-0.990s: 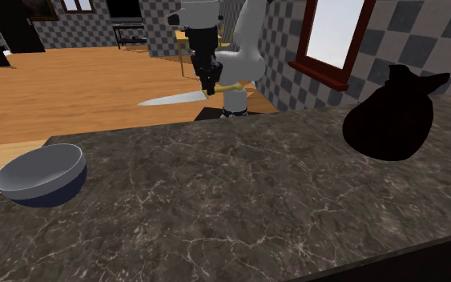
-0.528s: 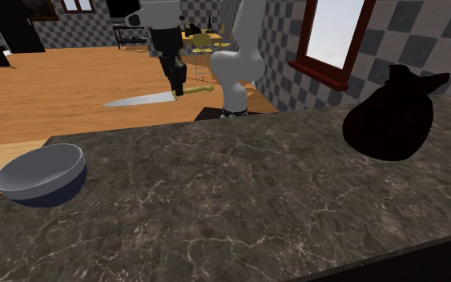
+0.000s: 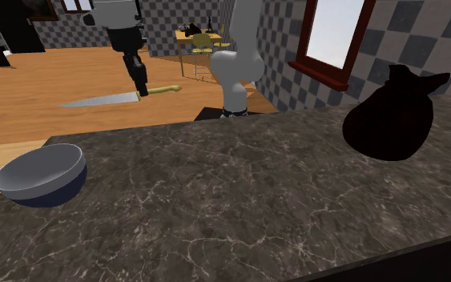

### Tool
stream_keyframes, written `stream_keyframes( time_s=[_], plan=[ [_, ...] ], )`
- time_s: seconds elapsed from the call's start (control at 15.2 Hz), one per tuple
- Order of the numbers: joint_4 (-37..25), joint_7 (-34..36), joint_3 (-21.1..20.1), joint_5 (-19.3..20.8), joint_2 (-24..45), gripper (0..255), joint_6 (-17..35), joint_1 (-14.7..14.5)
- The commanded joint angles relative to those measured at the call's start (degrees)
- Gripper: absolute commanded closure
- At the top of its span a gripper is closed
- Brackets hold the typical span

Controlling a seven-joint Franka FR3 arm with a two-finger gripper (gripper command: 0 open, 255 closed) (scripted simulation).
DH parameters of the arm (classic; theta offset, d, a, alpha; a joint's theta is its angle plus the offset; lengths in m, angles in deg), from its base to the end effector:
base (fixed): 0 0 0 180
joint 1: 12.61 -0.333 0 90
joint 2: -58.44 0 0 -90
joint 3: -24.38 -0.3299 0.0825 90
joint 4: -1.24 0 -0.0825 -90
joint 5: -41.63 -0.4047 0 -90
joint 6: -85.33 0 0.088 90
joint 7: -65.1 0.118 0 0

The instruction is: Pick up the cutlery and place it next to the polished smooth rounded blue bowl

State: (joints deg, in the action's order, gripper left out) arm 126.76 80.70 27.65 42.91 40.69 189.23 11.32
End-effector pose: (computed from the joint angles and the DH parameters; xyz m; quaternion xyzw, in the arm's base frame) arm 0.4150 -0.2175 0.5035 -0.9322 0.3603 0.0340 0.0013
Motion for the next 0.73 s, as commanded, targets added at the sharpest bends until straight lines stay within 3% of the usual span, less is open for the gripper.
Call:
stream_keyframes(
  time_s=[0.0, 0.66],
  plan=[
    [-0.8, -1.1, 0.7, 0.2, 1.7, 255, 1.0, 0.4],
    [5.4, -1.1, 0.9, 0.2, 3.5, 255, 8.9, 0.5]
  ],
)
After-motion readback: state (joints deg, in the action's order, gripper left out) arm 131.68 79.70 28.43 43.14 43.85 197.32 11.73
